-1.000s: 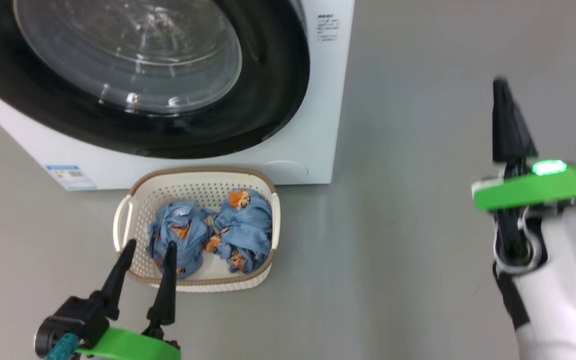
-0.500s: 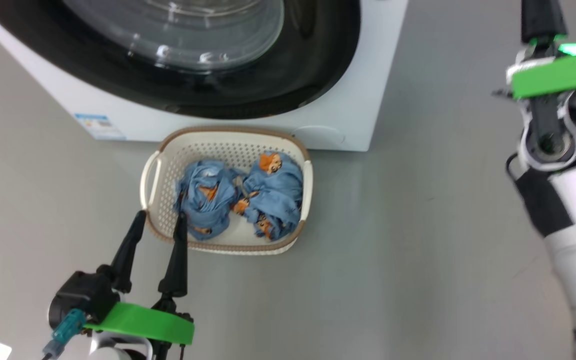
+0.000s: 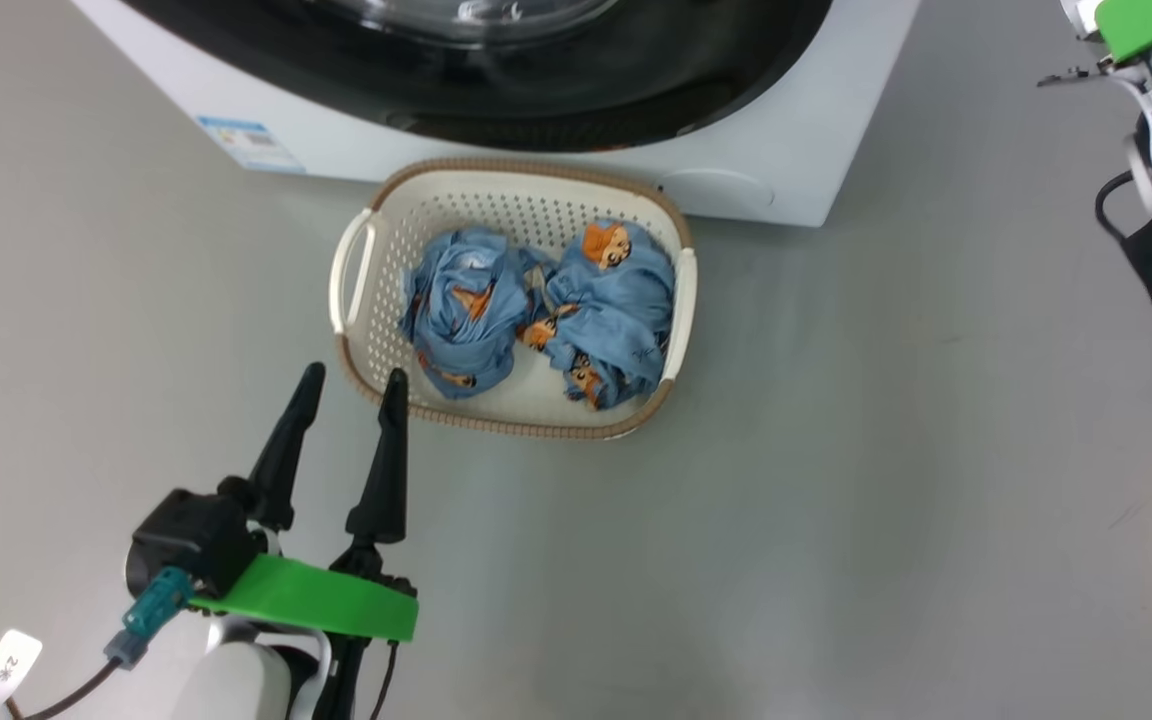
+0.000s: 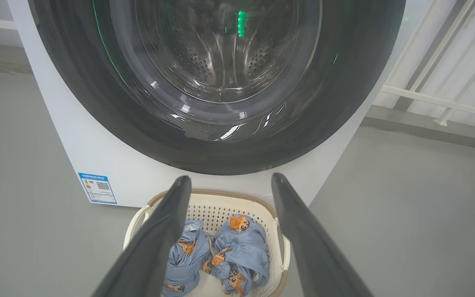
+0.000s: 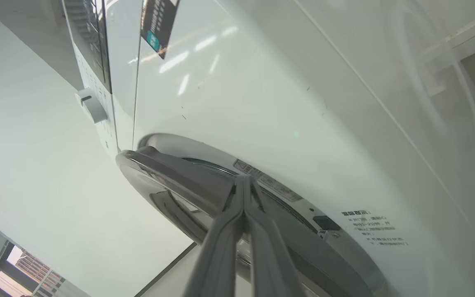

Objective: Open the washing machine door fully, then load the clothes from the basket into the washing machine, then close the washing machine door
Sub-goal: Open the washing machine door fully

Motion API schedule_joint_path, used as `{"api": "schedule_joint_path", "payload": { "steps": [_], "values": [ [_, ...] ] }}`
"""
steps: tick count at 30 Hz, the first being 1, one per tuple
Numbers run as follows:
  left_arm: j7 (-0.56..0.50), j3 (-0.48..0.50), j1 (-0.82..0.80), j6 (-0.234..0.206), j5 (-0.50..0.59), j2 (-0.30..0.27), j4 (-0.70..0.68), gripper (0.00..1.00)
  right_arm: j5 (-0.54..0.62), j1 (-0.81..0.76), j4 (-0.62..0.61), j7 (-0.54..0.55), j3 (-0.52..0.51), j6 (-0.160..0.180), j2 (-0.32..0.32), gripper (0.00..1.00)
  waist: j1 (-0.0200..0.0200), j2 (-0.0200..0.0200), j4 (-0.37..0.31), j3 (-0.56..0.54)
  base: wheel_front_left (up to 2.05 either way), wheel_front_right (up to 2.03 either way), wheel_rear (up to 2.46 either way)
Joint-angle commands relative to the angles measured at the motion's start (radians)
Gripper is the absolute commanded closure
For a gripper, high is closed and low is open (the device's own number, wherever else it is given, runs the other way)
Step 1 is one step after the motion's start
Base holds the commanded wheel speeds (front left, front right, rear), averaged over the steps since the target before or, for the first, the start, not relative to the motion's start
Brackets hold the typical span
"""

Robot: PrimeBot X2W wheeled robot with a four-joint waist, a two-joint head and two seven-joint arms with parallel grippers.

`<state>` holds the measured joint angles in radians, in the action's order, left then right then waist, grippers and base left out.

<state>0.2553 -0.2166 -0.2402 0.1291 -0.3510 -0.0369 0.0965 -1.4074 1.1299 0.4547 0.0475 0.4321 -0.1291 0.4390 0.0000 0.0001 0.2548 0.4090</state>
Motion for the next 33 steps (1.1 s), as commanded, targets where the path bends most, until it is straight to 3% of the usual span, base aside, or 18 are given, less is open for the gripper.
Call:
{"api": "schedule_joint_path", "payload": {
  "steps": [1,13,33],
  "values": [
    [0.006,0.025,-0.025,0.002,-0.016,-0.014,-0.022,0.0,-0.021,0.019,-0.018,0.022,0.014,-0.002,0.001,1.0,0.0,-0.0001,0.026,0.033,0.0,0.0,0.0],
    [0.006,-0.008,-0.069,0.002,-0.059,-0.013,-0.028,0.0,-0.156,0.123,0.048,0.22,0.034,-0.002,0.041,1.0,0.0,-0.0001,0.063,0.103,0.0,0.0,0.0],
    [0.006,-0.039,-0.108,0.002,-0.098,-0.013,-0.032,0.0,-0.156,0.22,0.112,0.33,0.075,-0.002,0.018,1.0,0.0,-0.0001,0.098,0.156,0.0,0.0,0.0]
  ]
}}
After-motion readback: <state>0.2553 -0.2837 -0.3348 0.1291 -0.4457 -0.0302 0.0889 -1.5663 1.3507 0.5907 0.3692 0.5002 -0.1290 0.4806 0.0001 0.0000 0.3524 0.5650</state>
